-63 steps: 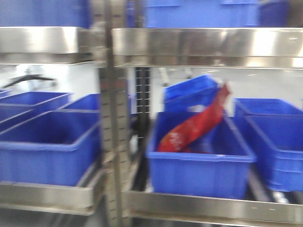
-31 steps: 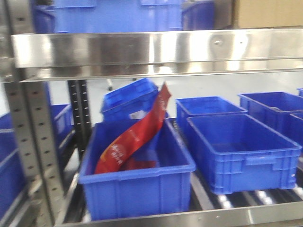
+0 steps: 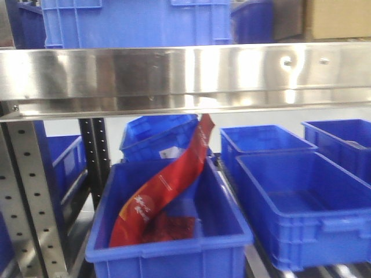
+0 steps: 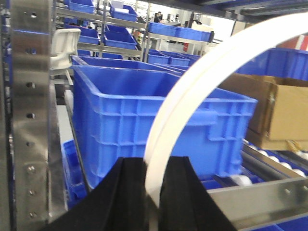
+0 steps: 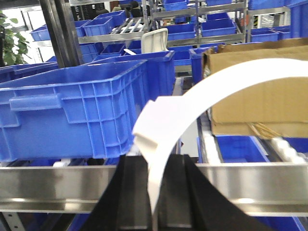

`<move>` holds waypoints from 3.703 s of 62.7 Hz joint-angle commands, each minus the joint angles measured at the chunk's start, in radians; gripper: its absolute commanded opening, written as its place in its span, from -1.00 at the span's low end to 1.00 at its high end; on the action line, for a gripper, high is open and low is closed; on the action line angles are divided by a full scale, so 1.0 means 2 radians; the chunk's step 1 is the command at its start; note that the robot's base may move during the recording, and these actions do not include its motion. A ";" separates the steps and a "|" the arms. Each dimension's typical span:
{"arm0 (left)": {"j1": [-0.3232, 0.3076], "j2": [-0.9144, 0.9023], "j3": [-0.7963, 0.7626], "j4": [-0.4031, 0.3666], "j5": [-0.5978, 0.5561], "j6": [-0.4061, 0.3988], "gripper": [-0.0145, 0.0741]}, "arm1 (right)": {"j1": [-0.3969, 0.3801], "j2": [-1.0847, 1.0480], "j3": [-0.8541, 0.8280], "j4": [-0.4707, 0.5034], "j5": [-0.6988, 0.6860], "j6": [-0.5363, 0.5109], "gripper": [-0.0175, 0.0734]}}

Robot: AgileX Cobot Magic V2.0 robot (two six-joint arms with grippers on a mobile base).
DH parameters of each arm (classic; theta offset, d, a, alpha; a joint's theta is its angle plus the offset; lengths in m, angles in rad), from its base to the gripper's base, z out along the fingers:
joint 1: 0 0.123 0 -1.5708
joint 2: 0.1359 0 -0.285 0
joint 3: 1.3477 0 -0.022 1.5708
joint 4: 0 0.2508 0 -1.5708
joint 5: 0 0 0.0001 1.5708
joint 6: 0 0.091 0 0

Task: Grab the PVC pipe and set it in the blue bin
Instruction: 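Position both grippers with the bracket above an open blue bin, then open both grippers to drop the bracket into the blue bin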

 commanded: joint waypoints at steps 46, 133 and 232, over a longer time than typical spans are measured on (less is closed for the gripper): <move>-0.003 -0.001 -0.002 -0.001 -0.013 -0.001 -0.92 | 0.001 -0.003 0.001 -0.007 -0.015 -0.002 -0.99; -0.081 0.237 -0.264 0.064 0.007 0.001 -0.92 | 0.106 0.344 -0.238 0.013 -0.105 -0.039 -0.99; -0.082 0.484 -0.554 0.041 0.166 0.001 -0.92 | 0.114 0.575 -0.548 0.072 0.110 -0.039 -0.99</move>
